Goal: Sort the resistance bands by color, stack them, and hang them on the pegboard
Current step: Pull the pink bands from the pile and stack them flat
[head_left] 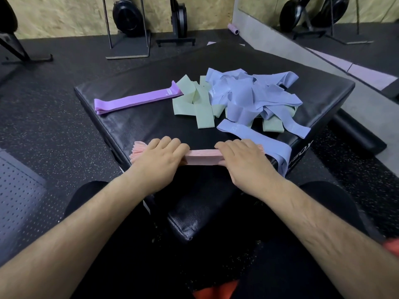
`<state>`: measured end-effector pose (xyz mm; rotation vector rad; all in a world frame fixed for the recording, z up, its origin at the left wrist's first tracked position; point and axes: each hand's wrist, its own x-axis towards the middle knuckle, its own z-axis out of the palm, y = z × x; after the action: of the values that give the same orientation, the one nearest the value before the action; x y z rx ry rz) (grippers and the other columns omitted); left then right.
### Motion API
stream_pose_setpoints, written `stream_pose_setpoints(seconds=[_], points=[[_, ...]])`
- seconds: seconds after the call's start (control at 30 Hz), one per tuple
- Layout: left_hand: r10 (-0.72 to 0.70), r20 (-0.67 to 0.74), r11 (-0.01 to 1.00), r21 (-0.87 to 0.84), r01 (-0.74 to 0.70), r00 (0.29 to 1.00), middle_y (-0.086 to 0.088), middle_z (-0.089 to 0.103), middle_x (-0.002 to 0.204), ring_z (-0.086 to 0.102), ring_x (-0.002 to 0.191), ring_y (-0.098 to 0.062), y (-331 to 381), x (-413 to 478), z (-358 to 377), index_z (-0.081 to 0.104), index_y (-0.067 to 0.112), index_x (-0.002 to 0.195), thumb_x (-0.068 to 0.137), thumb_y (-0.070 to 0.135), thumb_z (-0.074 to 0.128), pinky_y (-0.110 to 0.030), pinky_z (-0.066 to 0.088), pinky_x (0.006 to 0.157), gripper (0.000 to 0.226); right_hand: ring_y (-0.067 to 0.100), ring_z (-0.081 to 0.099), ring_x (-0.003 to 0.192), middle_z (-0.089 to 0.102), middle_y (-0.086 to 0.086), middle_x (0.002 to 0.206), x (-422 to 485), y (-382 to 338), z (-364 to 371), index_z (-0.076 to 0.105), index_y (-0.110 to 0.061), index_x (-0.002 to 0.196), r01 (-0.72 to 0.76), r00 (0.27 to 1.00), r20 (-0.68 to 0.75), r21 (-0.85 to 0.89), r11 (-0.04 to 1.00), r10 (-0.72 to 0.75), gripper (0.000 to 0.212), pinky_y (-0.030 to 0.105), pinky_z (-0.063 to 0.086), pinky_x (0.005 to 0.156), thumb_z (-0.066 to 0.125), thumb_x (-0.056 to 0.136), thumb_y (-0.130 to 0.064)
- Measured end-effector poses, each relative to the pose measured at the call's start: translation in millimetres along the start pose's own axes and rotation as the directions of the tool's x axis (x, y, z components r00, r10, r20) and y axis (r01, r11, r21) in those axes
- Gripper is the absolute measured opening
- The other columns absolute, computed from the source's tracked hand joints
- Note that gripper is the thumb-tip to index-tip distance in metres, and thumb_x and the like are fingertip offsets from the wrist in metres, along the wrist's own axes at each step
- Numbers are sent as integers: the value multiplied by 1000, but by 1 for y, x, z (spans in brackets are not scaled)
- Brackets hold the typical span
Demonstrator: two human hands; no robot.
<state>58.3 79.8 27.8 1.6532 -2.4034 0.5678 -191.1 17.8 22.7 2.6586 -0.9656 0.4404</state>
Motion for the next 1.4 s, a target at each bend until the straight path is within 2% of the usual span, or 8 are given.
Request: stream_pose_setpoints(seconds=[0.2, 0.33, 0.57, 0.7, 0.83, 1.0, 1.27, 1.4], points=[[-69, 133, 991, -107, 84, 989, 1, 62, 94, 63, 93, -27, -33, -12, -17, 61, 17, 99, 87, 37, 71, -37, 34, 84, 25, 19, 55, 104, 61, -10, 105, -13, 42, -21, 54, -25, 114, -186, 969, 192, 164, 969, 154, 22, 33, 21, 104, 57, 99, -41], [-121, 178, 959, -234, 162, 977, 16, 50, 81, 58, 85, -16, -61, -26, -24, 50, 34, 82, 81, 60, 65, -34, 33, 75, 30, 21, 50, 100, 61, -19, 97, -25, 68, -16, 53, -40, 102, -393, 904, 329, 390, 832, 273, 21, 38, 37, 99, 62, 90, -56], [-395, 327, 544, -670, 506, 858, 11, 68, 71, 55, 61, -1, -81, -46, -15, 64, 29, 85, 62, 61, 87, -23, 45, 63, 46, -3, 57, 89, 67, -22, 95, -30, 73, -13, 62, -38, 99, -476, 879, 325, 618, 626, 347, 17, 23, 40, 78, 74, 87, -36], [-432, 342, 473, -701, 533, 834, 6, 71, 72, 59, 64, -6, -79, -50, -10, 63, 27, 86, 62, 61, 89, -30, 50, 66, 49, -12, 54, 79, 66, -20, 90, -29, 68, -13, 62, -38, 96, -484, 874, 320, 627, 610, 365, 16, 19, 36, 74, 75, 88, -31], [-462, 383, 245, -812, 530, 800, 6, 67, 70, 58, 65, -8, -78, -47, -15, 63, 16, 80, 59, 37, 97, -20, 47, 61, 45, 4, 63, 84, 69, -18, 91, -18, 71, -13, 66, -38, 94, -511, 849, 327, 706, 490, 415, 21, 28, 48, 80, 79, 85, -24], [-668, 399, -279, -917, 286, 628, -4, 66, 76, 62, 64, -14, -89, -51, -10, 61, 12, 82, 56, 14, 87, -19, 51, 59, 37, 12, 67, 87, 72, 0, 98, 26, 44, -9, 61, -25, 104, -490, 801, 370, 857, 159, 470, 31, 21, 53, 83, 81, 84, -12], [-847, 480, -499, -866, -28, 227, 0, 64, 78, 62, 68, -11, -146, -70, 18, 60, 14, 86, 87, -2, 56, -19, 50, 58, 17, 24, 70, 101, 72, 9, 107, 162, -19, 26, 65, -6, 108, -497, 761, 501, 858, -126, 413, 15, 38, 61, 89, 66, 93, -4], [-866, 498, -500, -854, -145, 49, -2, 62, 79, 61, 72, -15, -174, -73, 36, 63, 14, 81, 84, -1, 59, -23, 51, 62, 15, 21, 67, 106, 68, 2, 111, 216, -58, 50, 61, -15, 111, -516, 770, 496, 854, -67, 402, 30, 44, 58, 94, 63, 84, -29]])
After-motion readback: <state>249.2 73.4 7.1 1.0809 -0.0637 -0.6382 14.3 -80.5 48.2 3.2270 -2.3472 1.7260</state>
